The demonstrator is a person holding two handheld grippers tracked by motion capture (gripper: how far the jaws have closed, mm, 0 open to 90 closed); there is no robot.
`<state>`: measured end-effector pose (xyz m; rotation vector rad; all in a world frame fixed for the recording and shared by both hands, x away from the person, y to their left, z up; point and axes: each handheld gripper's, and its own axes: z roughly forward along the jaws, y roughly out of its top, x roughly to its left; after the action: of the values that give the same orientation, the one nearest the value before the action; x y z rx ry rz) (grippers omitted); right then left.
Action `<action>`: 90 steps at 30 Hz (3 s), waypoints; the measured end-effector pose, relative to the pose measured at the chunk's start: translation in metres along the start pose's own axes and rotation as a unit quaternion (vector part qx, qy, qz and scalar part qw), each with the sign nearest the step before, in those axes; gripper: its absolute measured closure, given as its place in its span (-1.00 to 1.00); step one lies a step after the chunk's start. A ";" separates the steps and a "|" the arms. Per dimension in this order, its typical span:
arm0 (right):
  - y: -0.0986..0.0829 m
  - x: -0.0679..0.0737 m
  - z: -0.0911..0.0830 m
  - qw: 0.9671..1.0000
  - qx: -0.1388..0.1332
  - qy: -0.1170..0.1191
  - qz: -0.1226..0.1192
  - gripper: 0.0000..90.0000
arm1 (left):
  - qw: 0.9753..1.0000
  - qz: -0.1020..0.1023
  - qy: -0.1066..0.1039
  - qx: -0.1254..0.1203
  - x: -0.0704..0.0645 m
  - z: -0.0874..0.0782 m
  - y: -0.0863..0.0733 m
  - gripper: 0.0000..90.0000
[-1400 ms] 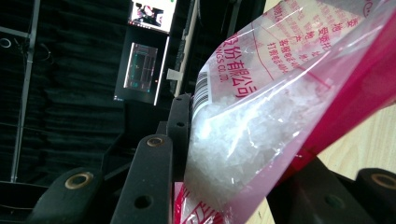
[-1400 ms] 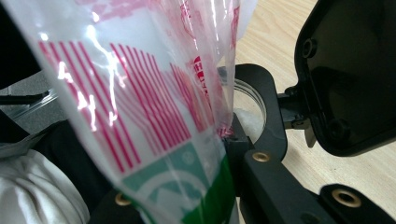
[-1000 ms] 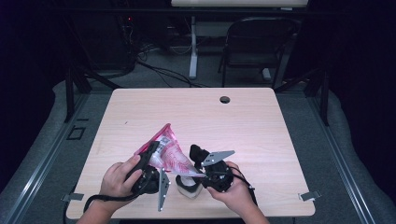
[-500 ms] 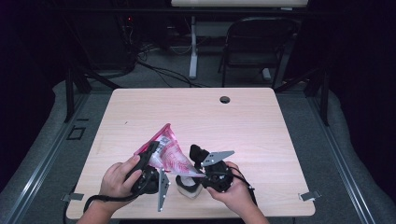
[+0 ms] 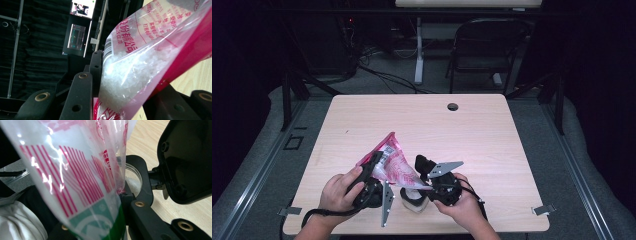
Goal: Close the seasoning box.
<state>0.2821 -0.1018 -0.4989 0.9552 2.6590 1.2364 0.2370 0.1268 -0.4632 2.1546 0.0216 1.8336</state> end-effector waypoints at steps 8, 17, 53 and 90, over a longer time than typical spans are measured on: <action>0.000 -0.001 0.000 1.000 -0.001 0.001 0.000 1.00 | 1.000 0.003 0.003 -0.003 0.001 0.000 0.001 0.57; 0.000 -0.001 0.000 1.000 0.002 0.000 0.001 1.00 | 1.000 0.003 0.002 -0.004 0.001 0.000 0.002 0.57; -0.001 -0.002 -0.001 1.000 0.002 -0.006 0.000 1.00 | 1.000 -0.014 -0.008 -0.002 -0.003 0.002 -0.004 0.57; 0.000 -0.001 0.000 1.000 0.002 -0.010 0.000 1.00 | 0.996 -0.073 -0.043 0.021 -0.019 0.006 -0.026 0.58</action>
<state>0.2833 -0.1022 -0.4989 0.9619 2.6472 1.2170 0.2443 0.1468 -0.4885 2.1963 0.1936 1.6722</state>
